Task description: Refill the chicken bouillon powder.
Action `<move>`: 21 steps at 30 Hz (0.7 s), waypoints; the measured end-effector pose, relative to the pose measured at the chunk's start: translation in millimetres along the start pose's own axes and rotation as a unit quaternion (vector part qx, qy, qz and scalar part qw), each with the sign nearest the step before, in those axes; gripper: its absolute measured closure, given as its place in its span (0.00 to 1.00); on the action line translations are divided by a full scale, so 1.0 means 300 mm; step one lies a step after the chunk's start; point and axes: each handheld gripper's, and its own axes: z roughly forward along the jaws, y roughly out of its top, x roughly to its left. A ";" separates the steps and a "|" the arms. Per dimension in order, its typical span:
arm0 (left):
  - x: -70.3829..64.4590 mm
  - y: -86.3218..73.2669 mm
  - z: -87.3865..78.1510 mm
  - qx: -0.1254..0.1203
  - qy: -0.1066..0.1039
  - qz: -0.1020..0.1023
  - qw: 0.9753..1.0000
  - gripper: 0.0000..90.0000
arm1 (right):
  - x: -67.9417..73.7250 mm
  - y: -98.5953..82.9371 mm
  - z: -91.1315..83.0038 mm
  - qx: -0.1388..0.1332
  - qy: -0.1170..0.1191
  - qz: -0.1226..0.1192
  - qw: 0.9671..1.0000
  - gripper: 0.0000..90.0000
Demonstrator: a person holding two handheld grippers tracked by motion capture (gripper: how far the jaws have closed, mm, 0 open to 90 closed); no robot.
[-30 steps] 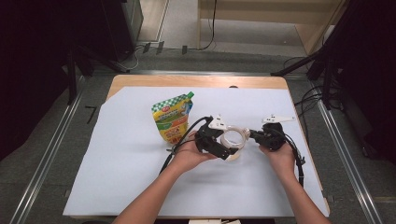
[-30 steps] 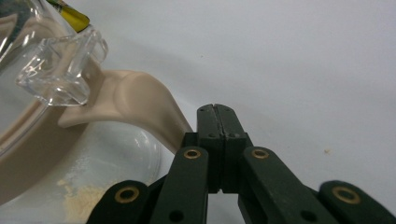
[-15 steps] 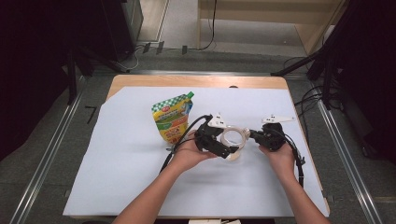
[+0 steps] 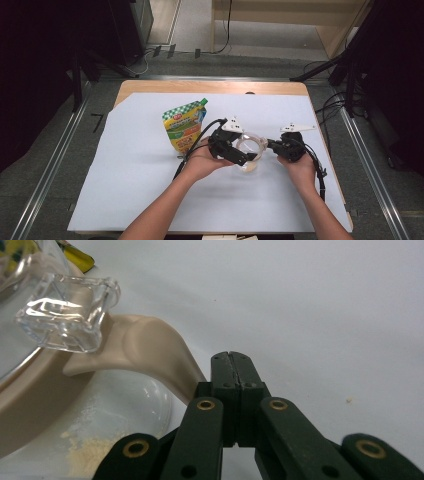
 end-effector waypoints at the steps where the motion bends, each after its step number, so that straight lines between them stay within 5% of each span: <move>1: -0.002 0.006 -0.001 0.001 0.002 0.002 1.000 0.16 | 0.000 0.000 0.000 0.000 -0.001 -0.001 1.000 1.00; 21: -0.006 0.111 -0.020 -0.013 -0.004 -0.005 1.000 0.19 | 0.001 0.000 -0.004 -0.005 0.000 -0.001 1.000 1.00</move>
